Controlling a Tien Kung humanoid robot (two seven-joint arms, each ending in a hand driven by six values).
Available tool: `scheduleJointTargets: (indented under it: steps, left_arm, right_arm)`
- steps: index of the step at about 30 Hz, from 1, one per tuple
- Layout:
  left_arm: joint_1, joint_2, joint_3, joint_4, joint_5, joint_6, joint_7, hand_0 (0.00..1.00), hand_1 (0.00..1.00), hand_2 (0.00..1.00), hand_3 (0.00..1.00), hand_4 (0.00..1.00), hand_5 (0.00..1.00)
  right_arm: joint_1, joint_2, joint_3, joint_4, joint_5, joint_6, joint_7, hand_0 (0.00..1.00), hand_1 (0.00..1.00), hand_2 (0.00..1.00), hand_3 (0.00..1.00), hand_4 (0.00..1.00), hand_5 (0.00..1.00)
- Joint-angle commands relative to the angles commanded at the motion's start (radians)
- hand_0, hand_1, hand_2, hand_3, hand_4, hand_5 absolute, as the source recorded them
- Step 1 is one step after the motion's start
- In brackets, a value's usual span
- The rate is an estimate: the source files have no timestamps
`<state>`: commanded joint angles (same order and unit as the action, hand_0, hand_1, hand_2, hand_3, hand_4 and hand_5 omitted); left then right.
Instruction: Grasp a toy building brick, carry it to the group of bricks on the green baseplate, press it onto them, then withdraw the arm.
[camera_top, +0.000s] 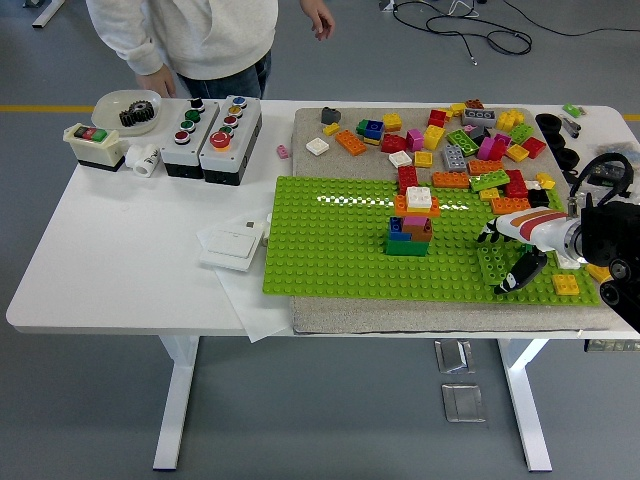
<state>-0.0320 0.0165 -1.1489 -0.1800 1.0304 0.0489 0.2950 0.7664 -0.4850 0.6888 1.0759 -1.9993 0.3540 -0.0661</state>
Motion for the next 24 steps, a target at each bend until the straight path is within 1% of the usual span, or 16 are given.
scheduleJointTargets:
  steps: [24]
  left_arm:
    - [-0.001, 0.001, 0.005, 0.0, -0.006, -0.001, 0.0, 0.855, 0.798, 0.803, 0.618, 0.69, 0.63]
  right_arm:
    - [0.001, 0.017, 0.006, -0.025, 0.012, 0.004, -0.017, 0.759, 0.697, 0.738, 0.792, 0.998, 0.376]
